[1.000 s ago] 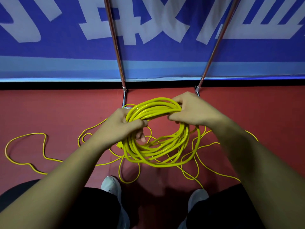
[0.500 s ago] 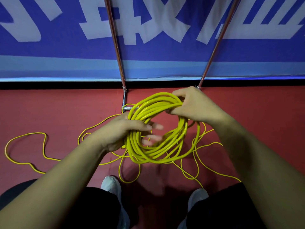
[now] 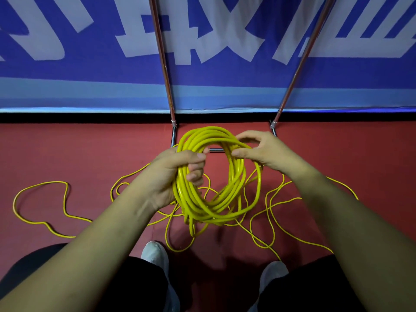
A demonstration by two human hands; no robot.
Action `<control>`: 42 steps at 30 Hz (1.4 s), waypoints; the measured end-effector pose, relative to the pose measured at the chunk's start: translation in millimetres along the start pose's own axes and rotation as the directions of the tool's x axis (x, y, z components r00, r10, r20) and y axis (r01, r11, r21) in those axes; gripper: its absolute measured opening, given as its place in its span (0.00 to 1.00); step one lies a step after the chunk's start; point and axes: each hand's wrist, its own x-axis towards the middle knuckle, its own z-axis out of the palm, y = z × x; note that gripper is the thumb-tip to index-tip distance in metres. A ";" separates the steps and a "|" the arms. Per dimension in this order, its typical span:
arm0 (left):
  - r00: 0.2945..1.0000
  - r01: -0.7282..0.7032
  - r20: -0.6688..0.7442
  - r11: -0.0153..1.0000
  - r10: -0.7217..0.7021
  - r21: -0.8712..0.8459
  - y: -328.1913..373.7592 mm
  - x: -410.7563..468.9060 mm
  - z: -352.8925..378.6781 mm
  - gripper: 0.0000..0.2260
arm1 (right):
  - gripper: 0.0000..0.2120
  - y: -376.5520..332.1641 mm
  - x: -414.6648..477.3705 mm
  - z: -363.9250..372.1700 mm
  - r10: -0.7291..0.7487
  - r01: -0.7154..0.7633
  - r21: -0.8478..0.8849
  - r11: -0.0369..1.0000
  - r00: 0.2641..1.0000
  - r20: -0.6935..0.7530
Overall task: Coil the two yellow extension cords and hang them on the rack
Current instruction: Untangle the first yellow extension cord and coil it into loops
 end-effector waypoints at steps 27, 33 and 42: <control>0.940 -0.082 -0.288 0.943 0.181 0.323 40.2 -8.2 -42.2 0.04 | 0.07 52.5 -5.3 77.4 0.405 -0.389 0.187 0.902 0.913 -0.048; 0.938 -0.014 -0.304 0.897 0.164 0.443 34.0 -9.3 -38.5 0.09 | 0.09 23.4 -11.2 66.4 0.266 -0.226 -0.342 0.912 0.961 0.073; 0.934 0.019 -0.339 0.930 0.115 0.368 18.2 2.8 -28.4 0.05 | 0.07 -60.4 -34.4 36.8 0.082 0.063 -0.238 0.969 0.829 0.553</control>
